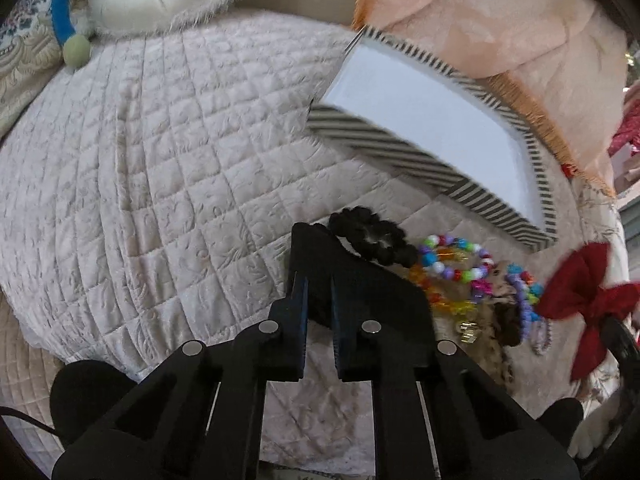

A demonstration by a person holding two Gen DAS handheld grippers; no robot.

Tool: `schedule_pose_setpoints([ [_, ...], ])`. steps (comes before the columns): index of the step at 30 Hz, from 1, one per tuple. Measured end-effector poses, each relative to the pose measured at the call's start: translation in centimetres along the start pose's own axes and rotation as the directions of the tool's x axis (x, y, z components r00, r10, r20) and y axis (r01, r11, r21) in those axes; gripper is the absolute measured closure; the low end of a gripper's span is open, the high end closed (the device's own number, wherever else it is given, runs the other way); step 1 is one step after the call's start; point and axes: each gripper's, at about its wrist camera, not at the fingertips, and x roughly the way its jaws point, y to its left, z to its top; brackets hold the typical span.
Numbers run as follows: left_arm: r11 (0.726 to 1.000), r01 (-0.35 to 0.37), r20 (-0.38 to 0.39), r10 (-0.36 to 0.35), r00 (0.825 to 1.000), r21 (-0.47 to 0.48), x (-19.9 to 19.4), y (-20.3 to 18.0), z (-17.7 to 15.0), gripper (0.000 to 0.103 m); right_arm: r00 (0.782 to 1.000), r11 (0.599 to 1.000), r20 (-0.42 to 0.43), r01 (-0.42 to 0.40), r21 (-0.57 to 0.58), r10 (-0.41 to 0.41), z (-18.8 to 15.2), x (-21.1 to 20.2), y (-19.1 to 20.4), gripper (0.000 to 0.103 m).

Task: Organize jewelry
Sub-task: 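Lower the black pouch into the tray with the left gripper while the right gripper releases the red bow there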

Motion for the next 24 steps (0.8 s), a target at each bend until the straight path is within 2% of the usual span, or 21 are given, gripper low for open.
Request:
schedule_pose_setpoints([
  [6, 0.996, 0.059, 0.092, -0.065, 0.994, 0.066, -5.0, -1.7, 0.5, 0.094, 0.999, 0.999, 0.035, 0.027, 0.030, -0.028, 0.5, -0.5, -0.8, 0.097],
  [10, 0.992, 0.087, 0.127, -0.099, 0.987, 0.093, -7.0, -2.6, 1.2, 0.094, 0.997, 0.997, 0.054, 0.049, 0.055, -0.052, 1.2, -0.7, -1.4, 0.097],
  [18, 0.987, 0.099, 0.171, -0.119, 0.978, 0.125, -7.7, -4.9, 4.0, 0.094, 0.989, 0.991, 0.092, 0.106, 0.078, -0.113, 2.8, -1.2, -2.4, 0.097],
  [24, 0.987, 0.045, 0.215, -0.078, 0.973, 0.152, -6.4, -6.8, 7.1, 0.094, 0.980, 0.980, 0.109, 0.156, 0.121, -0.170, 4.6, -0.5, -4.2, 0.097],
])
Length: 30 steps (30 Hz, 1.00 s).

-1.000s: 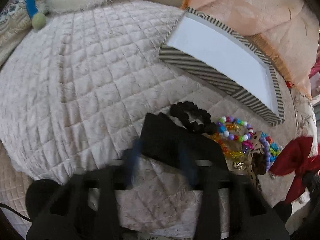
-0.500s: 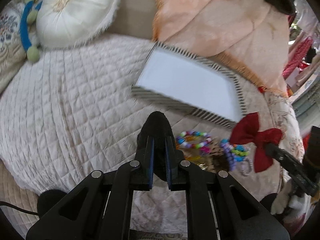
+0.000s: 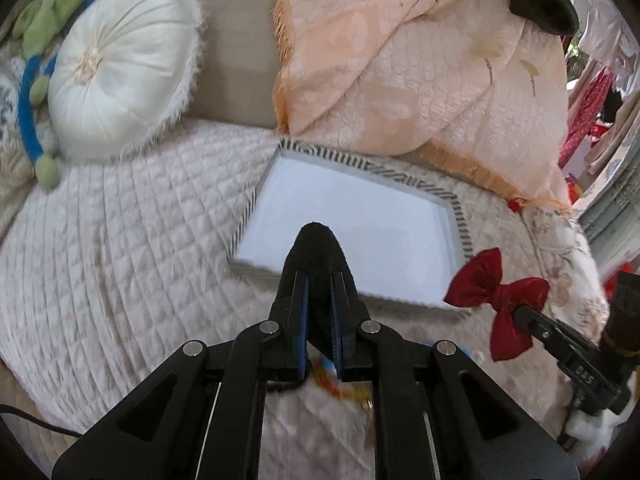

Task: Organize jewelry
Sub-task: 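Lower the black pouch into the tray with the left gripper while the right gripper releases the red bow there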

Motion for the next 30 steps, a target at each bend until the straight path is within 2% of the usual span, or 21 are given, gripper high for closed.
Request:
schedule_pose_setpoints([
  [9, 0.998, -0.040, 0.002, 0.040, 0.999, 0.040, 4.6, -1.1, 3.6, 0.094, 0.997, 0.994, -0.019, 0.072, 0.079, -0.071, 2.3, 3.6, -2.9, 0.097],
  [17, 0.997, -0.067, -0.053, 0.069, 0.996, 0.027, 10.5, -0.4, 5.6, 0.094, 0.987, 0.982, -0.081, 0.147, 0.119, -0.138, 2.6, 7.1, -5.4, 0.097],
  [22, 0.992, -0.128, -0.091, 0.127, 0.988, -0.007, 13.6, 1.2, 5.8, 0.094, 0.978, 0.973, -0.127, 0.185, 0.140, -0.168, 1.8, 8.7, -6.3, 0.097],
  [30, 0.984, -0.176, -0.132, 0.171, 0.976, -0.024, 14.8, 2.8, 5.2, 0.094, 0.951, 0.952, -0.187, 0.275, 0.136, -0.248, 0.9, 9.5, -7.0, 0.097],
])
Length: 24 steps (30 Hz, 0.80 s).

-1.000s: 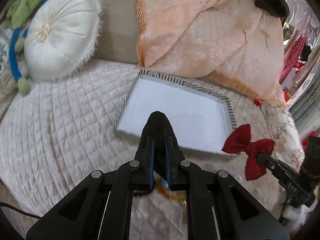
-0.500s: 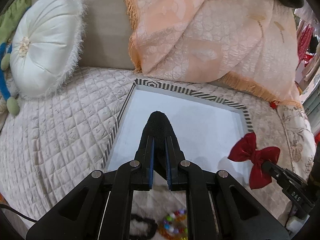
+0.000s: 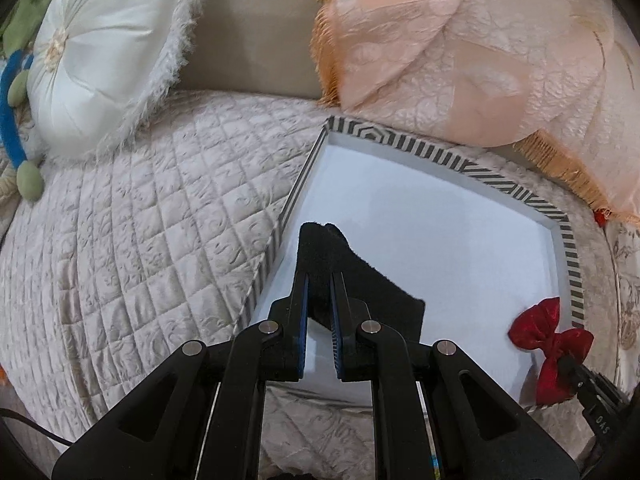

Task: Organize jewelry
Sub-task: 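Lower the black pouch into the tray with the left gripper while the right gripper releases the red bow there, then withdraw both open grippers from the tray toward the remaining jewelry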

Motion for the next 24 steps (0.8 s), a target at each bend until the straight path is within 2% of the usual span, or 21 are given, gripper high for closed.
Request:
schedule_pose_setpoints([
  [2, 1.000, -0.006, -0.006, 0.006, 1.000, -0.008, -0.1, 0.3, -0.3, 0.094, 1.000, 1.000, 0.005, 0.027, -0.008, -0.027, -0.2, -0.3, 0.0, 0.094],
  [5, 1.000, -0.016, -0.022, 0.016, 1.000, -0.005, -0.4, 0.2, -0.8, 0.087, 1.000, 1.000, 0.014, 0.020, -0.015, -0.019, -0.4, -0.8, 0.1, 0.089],
  [7, 1.000, -0.020, -0.024, 0.020, 1.000, 0.005, -0.7, 0.0, -1.1, 0.065, 1.000, 1.000, 0.024, 0.009, -0.023, -0.008, -0.5, -1.2, 0.4, 0.076],
  [8, 1.000, -0.012, -0.019, 0.012, 1.000, 0.005, -1.0, 0.0, -1.2, 0.060, 0.999, 0.999, 0.031, 0.014, -0.034, -0.013, -0.5, -1.5, 0.6, 0.061],
  [9, 1.000, -0.008, -0.015, 0.008, 1.000, 0.002, -1.2, -0.1, -1.2, 0.055, 0.999, 0.999, 0.033, 0.012, -0.040, -0.011, -0.6, -1.7, 0.8, 0.060],
  [12, 1.000, -0.001, -0.009, 0.001, 1.000, -0.002, -2.3, 0.0, -1.5, 0.054, 0.999, 0.997, 0.038, 0.041, -0.072, -0.038, -0.8, -2.4, 1.5, 0.060],
  [16, 1.000, 0.012, 0.008, -0.012, 1.000, -0.006, -4.1, 0.1, -2.1, 0.054, 0.998, 0.996, 0.058, 0.038, -0.084, -0.033, -1.3, -4.2, 2.2, 0.060],
  [24, 0.999, 0.020, 0.052, -0.021, 0.998, 0.030, -9.1, -0.2, -5.8, 0.054, 0.990, 0.984, 0.121, 0.093, -0.151, -0.075, -3.3, -8.4, 5.4, 0.059],
])
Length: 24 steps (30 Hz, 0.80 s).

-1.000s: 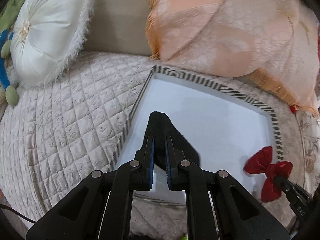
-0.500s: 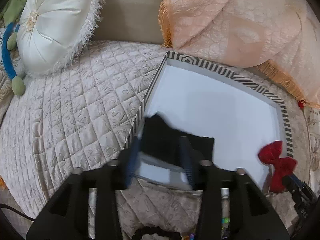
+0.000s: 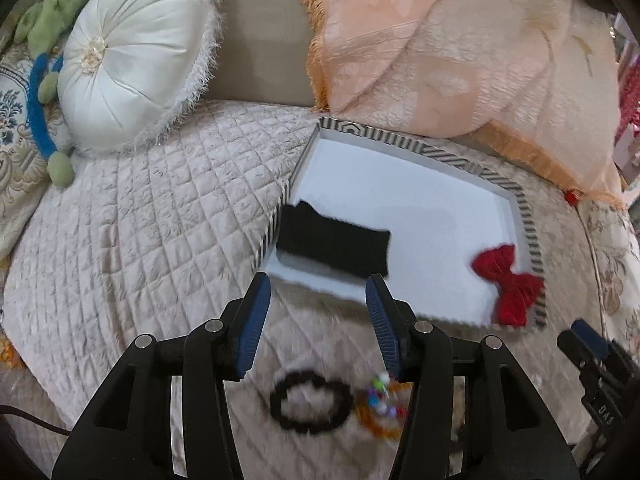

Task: Organize jewelry
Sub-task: 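Withdraw both open grippers from the tray toward the remaining jewelry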

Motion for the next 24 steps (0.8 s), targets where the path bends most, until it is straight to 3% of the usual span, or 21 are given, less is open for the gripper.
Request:
schedule_pose_setpoints([
  [6, 1.000, -0.003, 0.041, 0.002, 0.999, 0.008, -3.2, -0.5, -3.1, 0.054, 0.996, 0.996, 0.060, 0.067, -0.061, -0.064, -1.2, -3.4, 2.3, 0.059],
  [24, 0.999, -0.012, 0.117, 0.006, 0.993, 0.051, -8.8, -2.5, -8.4, 0.054, 0.995, 0.998, 0.094, 0.038, -0.054, -0.033, -4.4, -8.3, 4.9, 0.055],
])
